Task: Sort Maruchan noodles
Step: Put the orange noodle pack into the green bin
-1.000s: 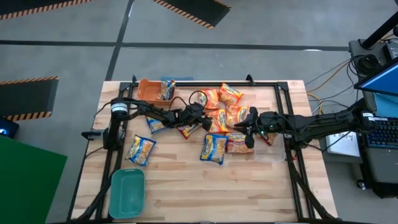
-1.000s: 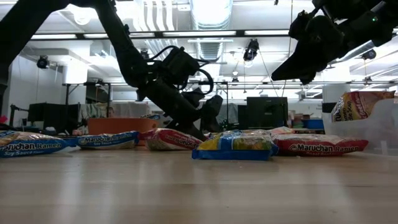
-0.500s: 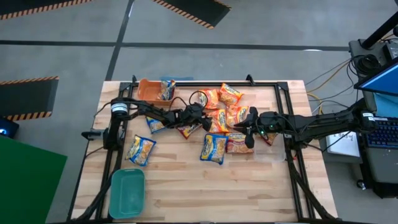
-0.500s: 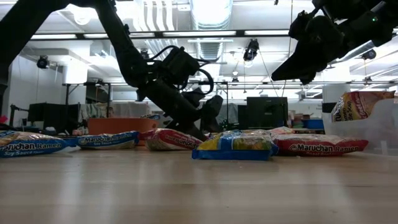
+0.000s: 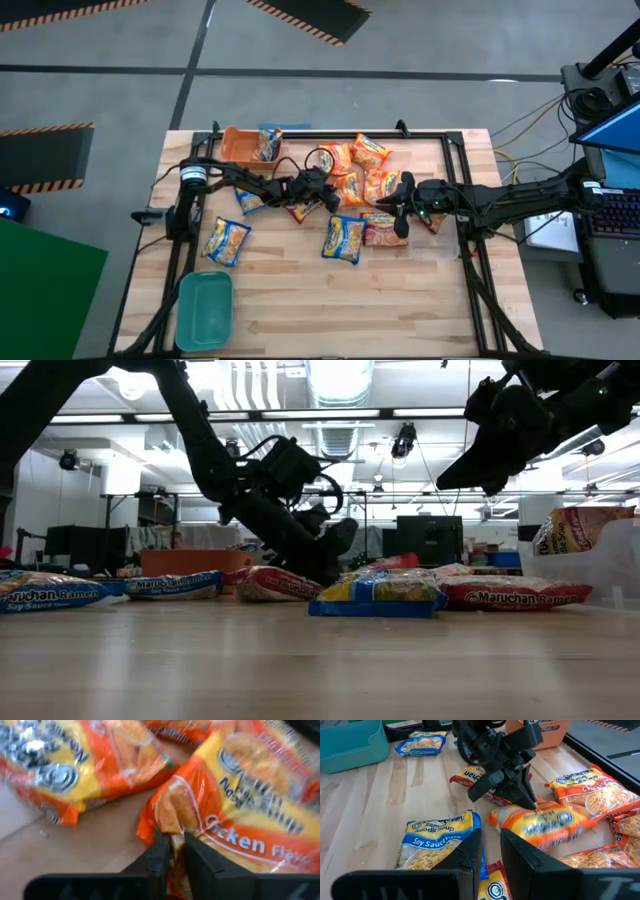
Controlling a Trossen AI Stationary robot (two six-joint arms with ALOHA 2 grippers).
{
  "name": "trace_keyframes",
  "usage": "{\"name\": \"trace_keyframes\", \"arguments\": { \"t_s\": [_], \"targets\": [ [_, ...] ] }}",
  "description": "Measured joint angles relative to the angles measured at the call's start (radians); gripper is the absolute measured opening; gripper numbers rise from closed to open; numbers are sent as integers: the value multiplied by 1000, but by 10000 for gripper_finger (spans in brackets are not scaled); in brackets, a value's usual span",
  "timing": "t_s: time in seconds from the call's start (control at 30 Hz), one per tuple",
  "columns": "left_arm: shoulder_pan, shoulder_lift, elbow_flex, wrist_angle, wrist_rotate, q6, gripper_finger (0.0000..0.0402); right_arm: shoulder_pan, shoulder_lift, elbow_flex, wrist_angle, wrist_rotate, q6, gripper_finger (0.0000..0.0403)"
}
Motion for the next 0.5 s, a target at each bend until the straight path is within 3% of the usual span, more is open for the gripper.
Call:
{"name": "trace_keyframes", "arguments": {
  "t_s": [0.1,0.5],
  "targets": [
    [-1,-3,0,9,0,17,5,0,0,0,0,0,0,59],
    [-12,-102,0,18,1,130,0,0,0,0,0,0,0,59]
  ]
}}
